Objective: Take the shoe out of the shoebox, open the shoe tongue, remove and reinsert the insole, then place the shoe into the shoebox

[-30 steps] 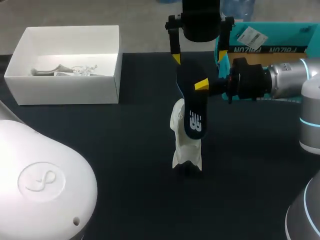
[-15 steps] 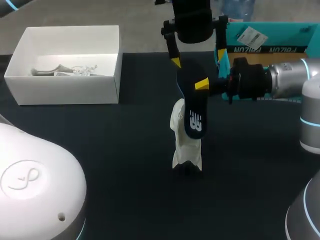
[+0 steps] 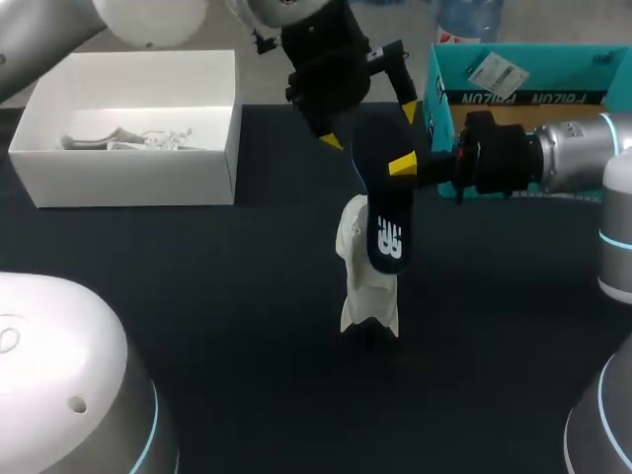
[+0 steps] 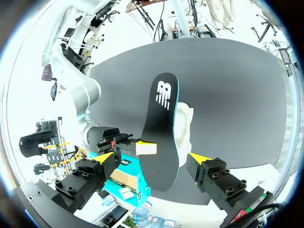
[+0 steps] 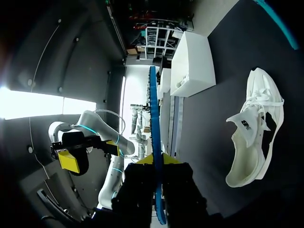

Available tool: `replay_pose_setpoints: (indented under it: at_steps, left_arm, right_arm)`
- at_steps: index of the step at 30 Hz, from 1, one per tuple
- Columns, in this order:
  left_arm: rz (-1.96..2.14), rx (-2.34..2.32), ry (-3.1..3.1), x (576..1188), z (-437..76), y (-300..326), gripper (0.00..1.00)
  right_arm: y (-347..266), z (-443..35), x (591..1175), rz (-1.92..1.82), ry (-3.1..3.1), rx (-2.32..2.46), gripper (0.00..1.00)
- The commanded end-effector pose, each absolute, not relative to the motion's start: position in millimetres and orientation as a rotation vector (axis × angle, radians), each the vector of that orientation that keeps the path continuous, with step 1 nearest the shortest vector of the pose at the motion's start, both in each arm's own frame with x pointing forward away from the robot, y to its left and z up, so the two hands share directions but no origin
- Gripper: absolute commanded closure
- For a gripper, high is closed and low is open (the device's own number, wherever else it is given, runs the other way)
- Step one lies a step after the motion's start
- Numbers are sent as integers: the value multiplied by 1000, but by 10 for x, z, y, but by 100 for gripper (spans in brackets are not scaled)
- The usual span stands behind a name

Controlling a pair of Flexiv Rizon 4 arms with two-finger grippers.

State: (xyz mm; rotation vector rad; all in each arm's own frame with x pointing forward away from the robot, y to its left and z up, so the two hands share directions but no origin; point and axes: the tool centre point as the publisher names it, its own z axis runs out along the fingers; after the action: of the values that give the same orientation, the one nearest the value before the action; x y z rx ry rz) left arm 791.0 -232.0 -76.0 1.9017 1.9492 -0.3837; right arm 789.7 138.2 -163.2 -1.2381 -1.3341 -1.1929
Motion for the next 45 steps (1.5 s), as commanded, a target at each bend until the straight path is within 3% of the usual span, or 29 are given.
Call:
replay_pose_setpoints:
  at_steps: [1,45]
  left_arm:
    - [-677,1705,1676,7899,-809,-2215,0]
    - [-911,1446,1373,7979,-1147,-2231,0]
  right_arm:
    - [1376,-1592,7855,-1192,-1335,-1249,100]
    - [1333,-1500,7789,-1185,-1275,-1308,100]
